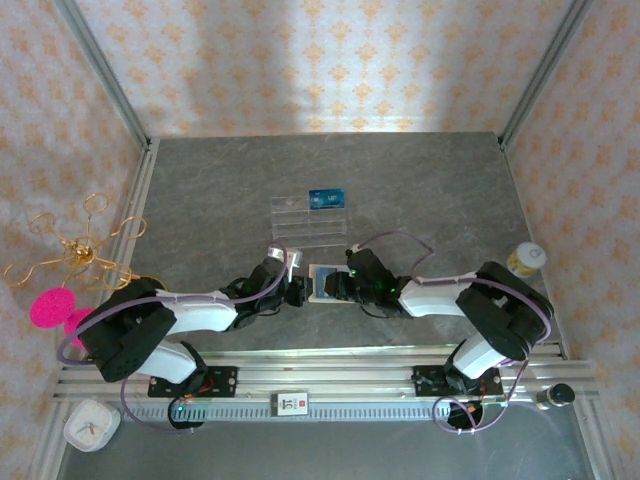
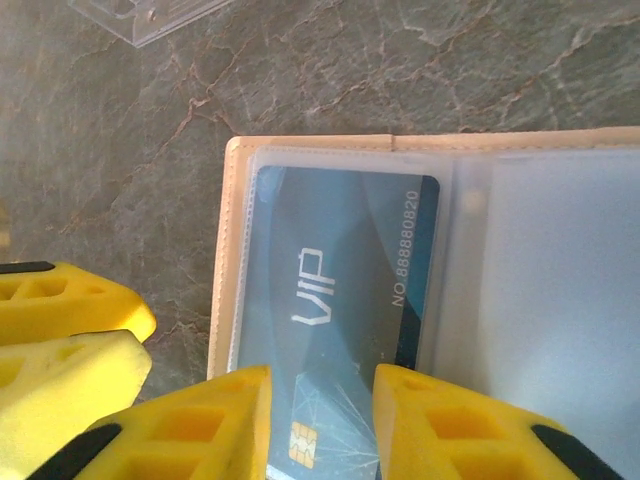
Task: Take the credit cards out of the card holder
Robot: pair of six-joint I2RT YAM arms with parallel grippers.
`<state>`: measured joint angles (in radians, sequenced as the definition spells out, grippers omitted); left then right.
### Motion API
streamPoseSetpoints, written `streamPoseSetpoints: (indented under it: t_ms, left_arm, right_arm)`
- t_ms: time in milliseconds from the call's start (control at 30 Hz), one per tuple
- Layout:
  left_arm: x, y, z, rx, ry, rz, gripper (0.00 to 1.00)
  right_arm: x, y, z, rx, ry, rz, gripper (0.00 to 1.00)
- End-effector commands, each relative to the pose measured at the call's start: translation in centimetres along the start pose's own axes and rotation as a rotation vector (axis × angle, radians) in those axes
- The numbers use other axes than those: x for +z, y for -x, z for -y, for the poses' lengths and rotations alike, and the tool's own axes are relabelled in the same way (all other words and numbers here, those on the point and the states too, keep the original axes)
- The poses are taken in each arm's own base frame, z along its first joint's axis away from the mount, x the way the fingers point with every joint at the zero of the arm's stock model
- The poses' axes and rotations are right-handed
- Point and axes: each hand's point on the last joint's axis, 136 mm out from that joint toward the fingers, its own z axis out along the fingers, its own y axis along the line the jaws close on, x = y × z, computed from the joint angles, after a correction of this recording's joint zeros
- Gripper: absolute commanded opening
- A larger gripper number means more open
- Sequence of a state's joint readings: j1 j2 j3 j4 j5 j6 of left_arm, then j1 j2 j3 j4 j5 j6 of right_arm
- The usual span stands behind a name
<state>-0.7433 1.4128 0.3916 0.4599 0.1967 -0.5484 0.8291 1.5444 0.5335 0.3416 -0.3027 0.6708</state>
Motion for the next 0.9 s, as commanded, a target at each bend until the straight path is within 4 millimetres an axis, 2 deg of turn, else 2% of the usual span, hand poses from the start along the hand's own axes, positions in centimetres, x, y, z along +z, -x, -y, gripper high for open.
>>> streamPoseSetpoints:
  t_ms: [0,267,433,600,667,867]
  left_arm:
    - [-0.3,0.5,-0.6,0.004,0.028,0.021,0.26]
    - [-0.5,0.8,-0.4,0.006,0.020,0.026,0.26]
    - [-0.4,1.8,1.0,0.020,-0.025,0.033,0.23]
    - [0.8,2.1,3.8,0.064,-0.076,0.014,0.18]
    - [1.4,1.9,4.6,0.082,-0.088,0.000,0.15]
    - [3.2,0.6,4.4,0.087,-0.080,-0.045,0.05]
  right_arm:
    - [-0.8,-0.3,2.8,0.034,-0.114,0.038,0.33]
    - [-2.8,1.0,3.5,0.045,-0.165,0.123,0.38]
    - [-3.3,1.6,3.3,0.030,-0.178,0.139,0.39]
    - [-3.4,2.2,2.6,-0.049,-0.159,0.107,0.25]
    - [-3.5,2.3,2.3,-0.067,-0.126,0.090,0.24]
    - [-3.1,2.2,1.8,-0.088,-0.037,0.013,0.25]
